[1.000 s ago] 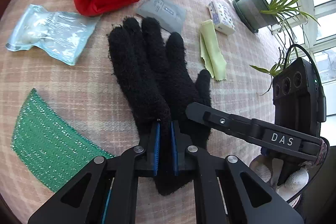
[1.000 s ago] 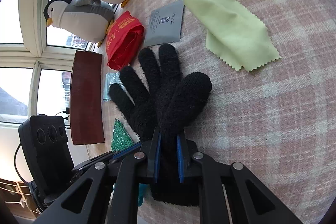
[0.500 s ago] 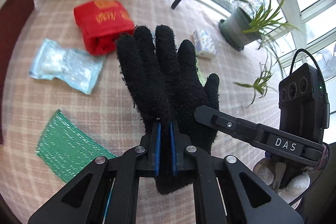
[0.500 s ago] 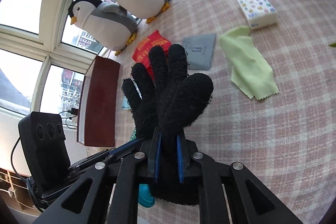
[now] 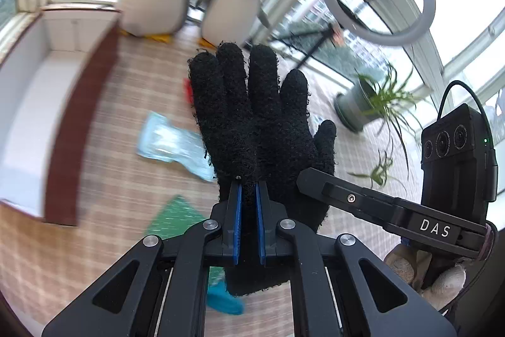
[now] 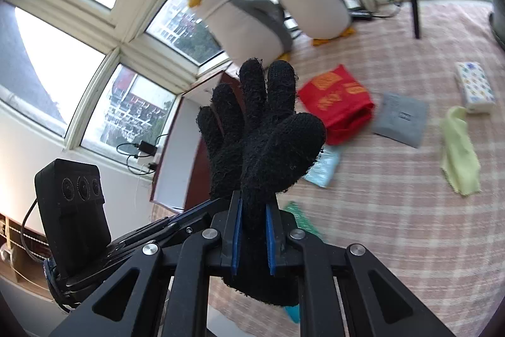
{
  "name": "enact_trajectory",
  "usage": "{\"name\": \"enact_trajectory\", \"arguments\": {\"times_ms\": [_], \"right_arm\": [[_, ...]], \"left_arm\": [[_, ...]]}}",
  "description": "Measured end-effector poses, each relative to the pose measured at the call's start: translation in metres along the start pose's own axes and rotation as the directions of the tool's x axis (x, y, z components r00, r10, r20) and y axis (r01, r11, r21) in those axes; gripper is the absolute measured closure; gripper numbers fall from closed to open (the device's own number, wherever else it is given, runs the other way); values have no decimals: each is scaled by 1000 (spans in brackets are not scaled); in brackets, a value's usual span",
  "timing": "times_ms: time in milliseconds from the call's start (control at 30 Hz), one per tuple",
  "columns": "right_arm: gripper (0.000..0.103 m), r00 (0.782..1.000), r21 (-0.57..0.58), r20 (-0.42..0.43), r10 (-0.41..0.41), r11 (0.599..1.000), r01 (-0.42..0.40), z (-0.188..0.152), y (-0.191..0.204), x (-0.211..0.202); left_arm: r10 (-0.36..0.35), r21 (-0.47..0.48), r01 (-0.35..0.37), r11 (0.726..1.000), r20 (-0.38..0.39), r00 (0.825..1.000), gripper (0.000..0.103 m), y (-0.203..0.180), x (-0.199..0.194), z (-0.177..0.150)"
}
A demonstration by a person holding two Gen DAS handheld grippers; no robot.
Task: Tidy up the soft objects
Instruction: 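Lift the black glove with the left gripper and carry it into the box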
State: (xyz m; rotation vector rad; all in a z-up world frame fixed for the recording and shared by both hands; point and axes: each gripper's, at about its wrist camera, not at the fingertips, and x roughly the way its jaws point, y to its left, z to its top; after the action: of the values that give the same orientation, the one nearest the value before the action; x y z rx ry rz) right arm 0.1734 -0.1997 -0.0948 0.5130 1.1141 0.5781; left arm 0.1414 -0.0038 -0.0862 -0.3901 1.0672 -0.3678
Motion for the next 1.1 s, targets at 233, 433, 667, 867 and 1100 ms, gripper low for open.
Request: {"name": "enact_trajectory", "arguments": {"times_ms": [233,433,667,867,1100], "right_arm": [[91,999,-105,-36,28,994,-32,4,76,46],[91,997,-151,-68,42,987,-52,9,124,93],[91,996,-197,-87,8,980,-25,15,168,150],[91,995,-174,-90,-31,985,15,19,177,189],[88,994,-200,-40,-99,976,89,18,187,214]], "left_arm": [[68,-48,-64,997,79,995,96,53,-50,5],[145,-68,-138,988,110,983,96,104,-79,15],[207,-99,-198,975,92,974,96,161,-82,38],[248,-100,-241,965,66,967,96,199,-76,48],[280,-93,-277,956,21,960,90,222,-61,56]]}}
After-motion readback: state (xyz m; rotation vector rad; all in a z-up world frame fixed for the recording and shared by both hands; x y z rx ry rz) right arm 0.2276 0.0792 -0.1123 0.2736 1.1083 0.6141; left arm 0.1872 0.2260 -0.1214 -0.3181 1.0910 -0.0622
